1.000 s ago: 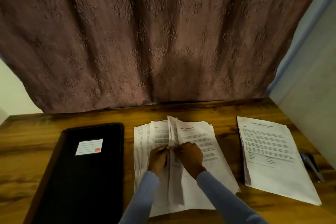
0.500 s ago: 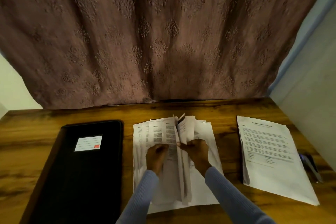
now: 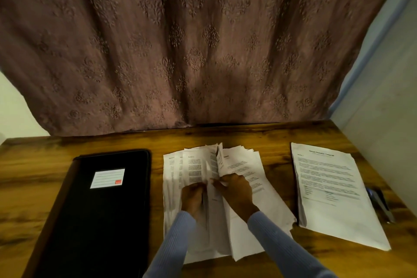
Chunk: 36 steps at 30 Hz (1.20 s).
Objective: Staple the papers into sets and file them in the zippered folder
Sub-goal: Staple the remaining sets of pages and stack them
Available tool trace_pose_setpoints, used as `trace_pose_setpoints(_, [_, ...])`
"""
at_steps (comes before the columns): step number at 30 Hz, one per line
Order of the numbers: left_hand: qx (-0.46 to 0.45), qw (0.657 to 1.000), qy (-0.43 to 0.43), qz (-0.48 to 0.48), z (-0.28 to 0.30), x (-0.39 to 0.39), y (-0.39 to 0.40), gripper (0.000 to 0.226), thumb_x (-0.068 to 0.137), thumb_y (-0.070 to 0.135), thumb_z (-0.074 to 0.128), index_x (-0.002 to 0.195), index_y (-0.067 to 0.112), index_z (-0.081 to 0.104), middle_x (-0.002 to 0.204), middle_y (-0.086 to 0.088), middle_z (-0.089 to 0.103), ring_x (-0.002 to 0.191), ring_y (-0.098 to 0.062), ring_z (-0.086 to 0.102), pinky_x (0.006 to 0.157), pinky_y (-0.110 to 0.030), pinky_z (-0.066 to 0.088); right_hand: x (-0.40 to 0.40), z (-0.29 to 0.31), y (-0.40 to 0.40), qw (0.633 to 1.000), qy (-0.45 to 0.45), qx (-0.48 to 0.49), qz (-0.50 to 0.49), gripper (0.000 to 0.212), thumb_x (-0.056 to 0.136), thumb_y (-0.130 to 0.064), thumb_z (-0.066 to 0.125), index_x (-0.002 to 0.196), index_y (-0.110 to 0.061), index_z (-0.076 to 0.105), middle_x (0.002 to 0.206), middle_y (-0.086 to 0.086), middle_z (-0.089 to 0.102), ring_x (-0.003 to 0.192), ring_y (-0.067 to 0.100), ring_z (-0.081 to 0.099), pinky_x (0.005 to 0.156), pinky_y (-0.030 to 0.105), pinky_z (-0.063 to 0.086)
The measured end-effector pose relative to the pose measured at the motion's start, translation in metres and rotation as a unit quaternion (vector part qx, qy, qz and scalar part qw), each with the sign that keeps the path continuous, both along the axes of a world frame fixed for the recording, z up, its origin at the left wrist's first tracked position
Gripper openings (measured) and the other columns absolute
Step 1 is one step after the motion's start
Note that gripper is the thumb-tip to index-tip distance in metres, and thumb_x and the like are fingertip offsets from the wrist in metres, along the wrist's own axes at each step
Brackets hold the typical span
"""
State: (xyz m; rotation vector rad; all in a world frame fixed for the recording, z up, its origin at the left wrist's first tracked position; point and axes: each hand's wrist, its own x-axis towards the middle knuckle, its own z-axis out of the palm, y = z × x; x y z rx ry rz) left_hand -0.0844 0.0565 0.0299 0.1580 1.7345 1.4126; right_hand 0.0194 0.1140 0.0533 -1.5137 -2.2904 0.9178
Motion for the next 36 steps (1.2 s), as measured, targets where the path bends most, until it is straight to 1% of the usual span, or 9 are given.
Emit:
trace_pose_setpoints(3, [0.014, 1.0, -0.027, -0.008, 0.004, 0.007, 0.001, 0.023, 0.085, 0.01, 0.062, 0.108, 0.012, 0.063, 0.106, -0.005, 0.064, 0.099, -0.022, 0.057, 0.08, -0.03, 0.046, -0.008, -0.001, -0.001, 1.0, -0.021, -0.01, -0.019, 0.045, 0.082, -0.053, 0.058, 0.104, -0.014, 0.066, 0.101, 0.004, 0.067, 0.096, 0.022, 0.064, 0.079, 0.028, 0.053])
trace_pose_setpoints(7, [0.03, 0.999, -0.015, 0.014, 0.01, 0.008, 0.0, 0.031, 0.08, 0.011, 0.068, 0.111, 0.014, 0.063, 0.107, -0.006, 0.065, 0.094, -0.023, 0.059, 0.064, -0.023, 0.047, -0.006, -0.003, 0.005, 0.997, -0.002, -0.027, -0.067, 0.022, 0.079, -0.027, 0.07, 0.089, -0.009, 0.072, 0.097, 0.008, 0.07, 0.091, 0.023, 0.064, 0.077, 0.03, 0.054])
trace_pose_setpoints(11, [0.026, 0.999, 0.044, -0.013, 0.008, 0.008, -0.004, 0.036, 0.084, 0.033, 0.067, 0.116, 0.019, 0.061, 0.119, -0.004, 0.062, 0.112, -0.024, 0.054, 0.099, -0.041, 0.046, 0.001, -0.002, 0.002, 0.98, 0.146, -0.059, -0.123, 0.041, 0.064, -0.026, 0.083, 0.098, -0.007, 0.068, 0.108, 0.007, 0.066, 0.102, 0.021, 0.06, 0.079, 0.027, 0.052])
trace_pose_setpoints(15, [0.006, 0.999, 0.045, -0.021, 0.002, 0.005, -0.005, 0.03, 0.084, 0.019, 0.068, 0.113, 0.018, 0.061, 0.118, -0.007, 0.062, 0.106, -0.024, 0.057, 0.097, -0.04, 0.047, 0.007, 0.002, 0.003, 0.952, 0.246, -0.101, -0.153, 0.038, 0.075, -0.015, 0.075, 0.109, -0.003, 0.063, 0.112, 0.011, 0.066, 0.105, 0.025, 0.062, 0.082, 0.027, 0.051])
trace_pose_setpoints(19, [-0.007, 1.0, 0.002, -0.012, 0.0, 0.0, -0.005, 0.027, 0.082, -0.002, 0.065, 0.109, -0.001, 0.065, 0.107, -0.015, 0.067, 0.075, -0.016, 0.059, 0.067, -0.024, 0.049, 0.012, 0.002, 0.007, 0.969, 0.178, -0.083, -0.148, 0.031, 0.087, -0.012, 0.062, 0.116, -0.001, 0.057, 0.116, 0.016, 0.062, 0.105, 0.029, 0.06, 0.087, 0.034, 0.051])
trace_pose_setpoints(24, [-0.013, 0.999, -0.03, 0.001, -0.003, 0.001, -0.005, 0.047, 0.072, 0.009, 0.079, 0.116, 0.001, 0.062, 0.11, -0.011, 0.066, 0.092, -0.025, 0.06, 0.085, -0.03, 0.049, 0.014, 0.004, 0.003, 0.989, 0.12, 0.015, -0.086, 0.026, 0.088, -0.012, 0.059, 0.113, -0.008, 0.052, 0.112, 0.011, 0.061, 0.1, 0.026, 0.061, 0.081, 0.031, 0.054])
trace_pose_setpoints(27, [0.012, 0.997, -0.072, 0.016, -0.002, 0.004, -0.007, 0.052, 0.072, 0.018, 0.079, 0.12, 0.01, 0.059, 0.115, -0.011, 0.064, 0.106, -0.03, 0.059, 0.097, -0.045, 0.048, 0.011, 0.006, 0.002, 0.998, 0.053, 0.035, -0.029, 0.021, 0.093, -0.016, 0.053, 0.111, -0.008, 0.06, 0.115, 0.01, 0.062, 0.104, 0.026, 0.06, 0.091, 0.031, 0.051])
trace_pose_setpoints(32, [0.061, 0.989, -0.137, -0.008, -0.001, 0.004, -0.004, 0.031, 0.084, 0.011, 0.066, 0.115, 0.009, 0.061, 0.106, -0.01, 0.067, 0.099, -0.025, 0.062, 0.081, -0.034, 0.052, 0.003, 0.003, -0.001, 0.998, 0.053, -0.011, -0.007, 0.031, 0.085, -0.035, 0.063, 0.103, -0.011, 0.068, 0.108, 0.006, 0.067, 0.101, 0.022, 0.061, 0.088, 0.026, 0.051])
trace_pose_setpoints(36, [0.058, 0.991, -0.117, -0.016, 0.0, 0.001, -0.004, 0.029, 0.084, 0.008, 0.066, 0.113, 0.005, 0.063, 0.104, -0.014, 0.069, 0.097, -0.029, 0.065, 0.086, -0.039, 0.054, 0.006, 0.003, 0.003, 0.998, 0.044, -0.015, -0.048, 0.021, 0.089, -0.02, 0.06, 0.105, -0.007, 0.063, 0.111, 0.01, 0.064, 0.1, 0.023, 0.061, 0.077, 0.017, 0.045])
